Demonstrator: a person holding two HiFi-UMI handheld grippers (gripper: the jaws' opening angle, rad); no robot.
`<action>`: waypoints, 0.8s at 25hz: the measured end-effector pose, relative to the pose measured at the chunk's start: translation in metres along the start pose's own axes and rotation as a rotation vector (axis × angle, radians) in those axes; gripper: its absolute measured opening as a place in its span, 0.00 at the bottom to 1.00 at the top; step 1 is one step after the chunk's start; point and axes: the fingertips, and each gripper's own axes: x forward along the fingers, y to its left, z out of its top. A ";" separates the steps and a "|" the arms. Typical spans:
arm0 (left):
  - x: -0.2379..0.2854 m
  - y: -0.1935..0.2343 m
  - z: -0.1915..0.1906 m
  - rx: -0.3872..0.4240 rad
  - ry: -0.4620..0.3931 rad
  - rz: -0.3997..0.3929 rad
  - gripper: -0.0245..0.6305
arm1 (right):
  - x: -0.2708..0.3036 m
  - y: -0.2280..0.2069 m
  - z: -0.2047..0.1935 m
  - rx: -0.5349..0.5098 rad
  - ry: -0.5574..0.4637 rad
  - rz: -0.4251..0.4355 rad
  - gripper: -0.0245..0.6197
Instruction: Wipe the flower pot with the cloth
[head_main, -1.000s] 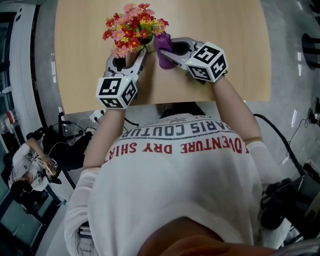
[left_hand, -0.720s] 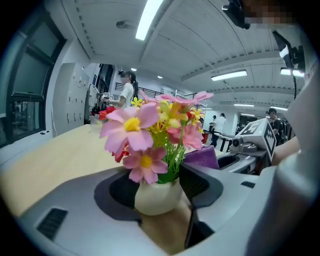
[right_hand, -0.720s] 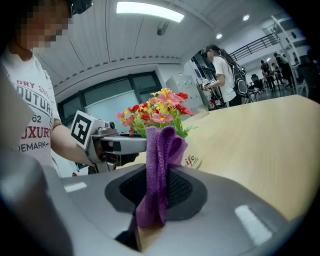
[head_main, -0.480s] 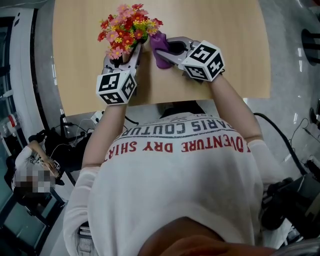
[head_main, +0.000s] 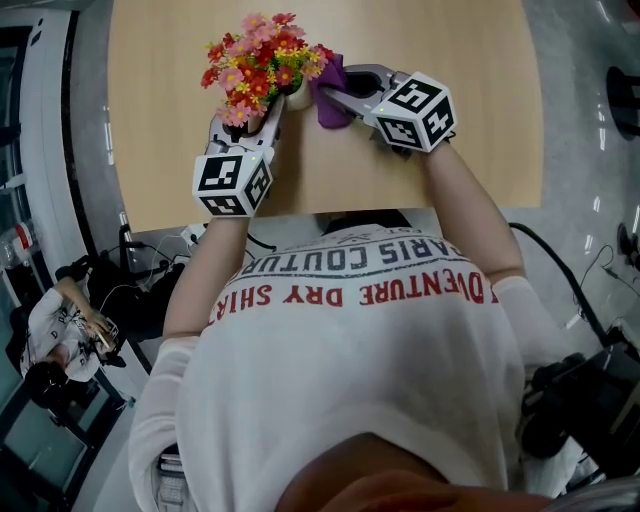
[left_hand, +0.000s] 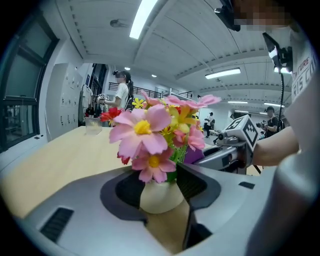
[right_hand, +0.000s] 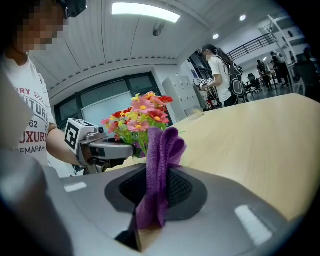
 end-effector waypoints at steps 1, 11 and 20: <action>-0.001 0.000 0.000 -0.002 0.000 -0.004 0.34 | 0.000 -0.003 0.002 0.007 -0.004 -0.003 0.14; 0.006 0.003 0.000 -0.030 -0.005 -0.010 0.34 | 0.016 -0.041 0.017 0.031 0.001 -0.005 0.15; 0.005 0.007 -0.002 0.026 0.022 -0.105 0.34 | 0.008 -0.044 0.019 0.053 -0.026 -0.020 0.15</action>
